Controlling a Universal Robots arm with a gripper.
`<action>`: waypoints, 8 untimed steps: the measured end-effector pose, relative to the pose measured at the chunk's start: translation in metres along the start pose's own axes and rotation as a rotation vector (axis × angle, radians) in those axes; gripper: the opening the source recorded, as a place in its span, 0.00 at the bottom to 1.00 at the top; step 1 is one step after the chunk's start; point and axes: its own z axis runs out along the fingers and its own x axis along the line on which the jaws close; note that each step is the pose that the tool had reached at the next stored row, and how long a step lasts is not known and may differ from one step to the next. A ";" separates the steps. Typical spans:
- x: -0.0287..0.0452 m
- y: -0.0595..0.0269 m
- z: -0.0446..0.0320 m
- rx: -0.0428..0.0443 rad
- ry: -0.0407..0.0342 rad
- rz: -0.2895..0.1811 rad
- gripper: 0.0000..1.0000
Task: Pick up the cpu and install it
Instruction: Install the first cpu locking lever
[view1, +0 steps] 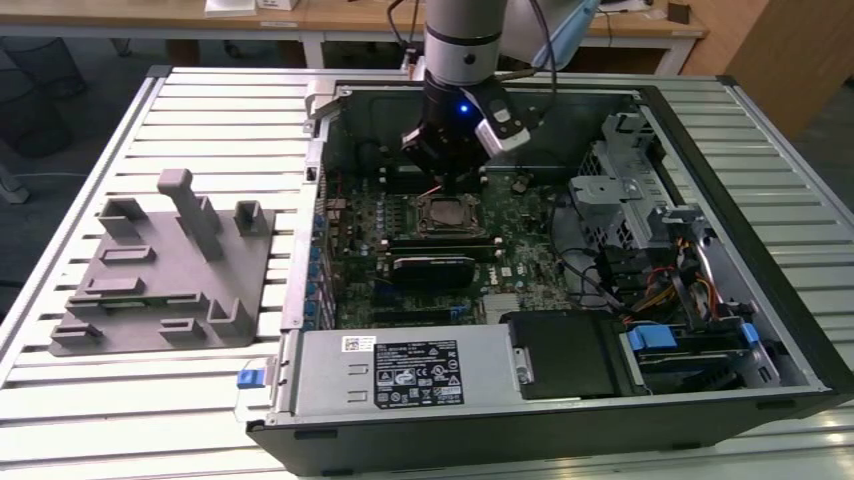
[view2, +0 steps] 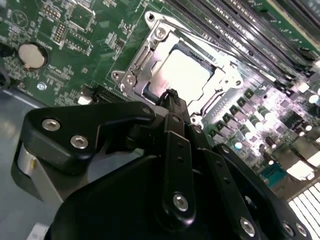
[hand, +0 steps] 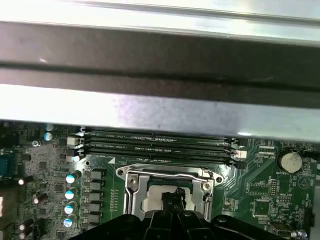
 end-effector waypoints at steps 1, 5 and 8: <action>0.0006 0.0000 -0.0020 -0.0010 -0.0001 0.000 0.11; 0.0063 0.0002 -0.0049 -0.0053 -0.0006 0.000 0.11; 0.0081 0.0016 -0.0050 -0.0064 -0.0005 0.000 0.11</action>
